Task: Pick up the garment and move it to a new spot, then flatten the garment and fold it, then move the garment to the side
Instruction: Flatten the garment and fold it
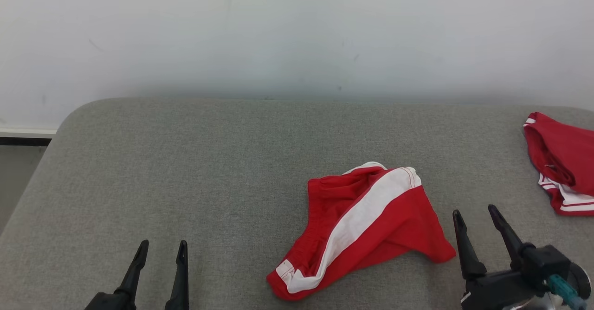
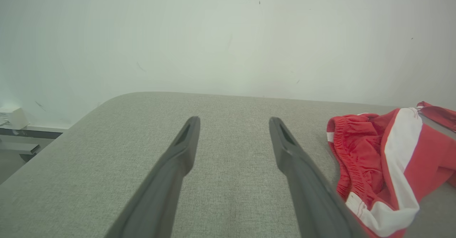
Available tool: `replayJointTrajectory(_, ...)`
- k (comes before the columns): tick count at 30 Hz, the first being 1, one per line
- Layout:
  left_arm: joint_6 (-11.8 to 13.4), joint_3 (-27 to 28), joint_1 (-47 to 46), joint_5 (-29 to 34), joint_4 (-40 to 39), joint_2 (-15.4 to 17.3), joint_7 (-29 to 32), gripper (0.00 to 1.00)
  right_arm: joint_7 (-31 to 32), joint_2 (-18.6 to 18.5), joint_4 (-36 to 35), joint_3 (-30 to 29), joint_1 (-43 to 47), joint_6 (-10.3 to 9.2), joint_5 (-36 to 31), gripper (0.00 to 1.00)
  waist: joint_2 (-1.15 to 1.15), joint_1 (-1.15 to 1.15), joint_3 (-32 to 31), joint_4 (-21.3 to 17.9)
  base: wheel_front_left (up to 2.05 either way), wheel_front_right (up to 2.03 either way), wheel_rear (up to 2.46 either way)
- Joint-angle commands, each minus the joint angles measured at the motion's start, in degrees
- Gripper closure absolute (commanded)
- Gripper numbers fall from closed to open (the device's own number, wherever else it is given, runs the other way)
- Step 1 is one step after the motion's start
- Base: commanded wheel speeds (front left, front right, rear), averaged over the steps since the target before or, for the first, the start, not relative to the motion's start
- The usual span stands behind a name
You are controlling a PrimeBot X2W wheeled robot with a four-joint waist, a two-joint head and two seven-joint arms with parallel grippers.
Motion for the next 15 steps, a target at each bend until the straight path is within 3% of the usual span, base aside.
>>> replayJointTrajectory(1,-0.1,-0.2,-0.6,0.4,0.2,0.0,0.0,0.0,0.1,-1.1,1.3,0.6,-2.0,-0.17,0.5,0.0,0.0,0.0,0.2,0.4,0.0,0.0,0.0)
replayJointTrajectory(15,-0.2,-2.9,-3.2,-0.5,1.0,0.0,0.0,0.0,1.8,-9.5,22.1,12.7,-22.2,-0.18,6.0,0.0,0.0,0.0,4.0,5.8,0.0,0.0,0.0)
